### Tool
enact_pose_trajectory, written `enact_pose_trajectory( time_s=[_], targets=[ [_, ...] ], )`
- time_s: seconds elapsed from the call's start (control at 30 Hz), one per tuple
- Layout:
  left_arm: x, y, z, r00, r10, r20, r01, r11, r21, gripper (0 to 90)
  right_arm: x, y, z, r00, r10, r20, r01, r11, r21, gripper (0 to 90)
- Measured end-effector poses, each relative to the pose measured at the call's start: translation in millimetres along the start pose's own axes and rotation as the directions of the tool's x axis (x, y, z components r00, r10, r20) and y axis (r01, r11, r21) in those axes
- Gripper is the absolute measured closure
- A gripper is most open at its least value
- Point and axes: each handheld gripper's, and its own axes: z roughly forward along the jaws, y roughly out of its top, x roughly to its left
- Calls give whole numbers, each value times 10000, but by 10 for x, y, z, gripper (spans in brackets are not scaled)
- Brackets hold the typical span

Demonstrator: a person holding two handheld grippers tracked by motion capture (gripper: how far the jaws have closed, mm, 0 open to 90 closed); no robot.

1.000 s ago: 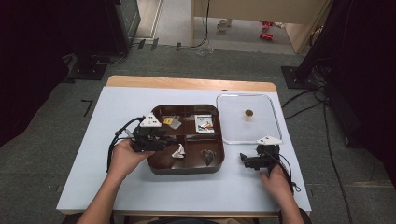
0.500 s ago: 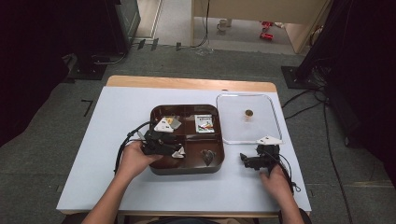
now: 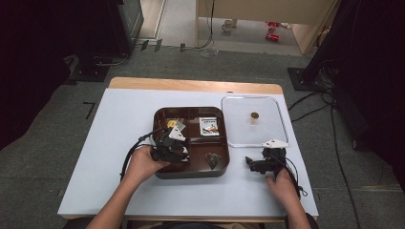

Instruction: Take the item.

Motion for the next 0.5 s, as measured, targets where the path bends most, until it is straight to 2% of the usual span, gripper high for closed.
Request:
enact_pose_trajectory(
  time_s=[0.13,0.33,0.5],
  targets=[
    [-16,-2,39,9999,97,-39,-96,9995,313,630,0,0,0,10000,3,1,-3,10000,3,0],
    [-27,-5,59,9998,176,14,-176,9986,501,681,0,0,0,10000,1,1,-1,10000,3,0],
    [-25,2,73,10000,51,13,-52,9973,735,730,0,0,0,10000,1,1,-1,10000,1,0]
  ],
)
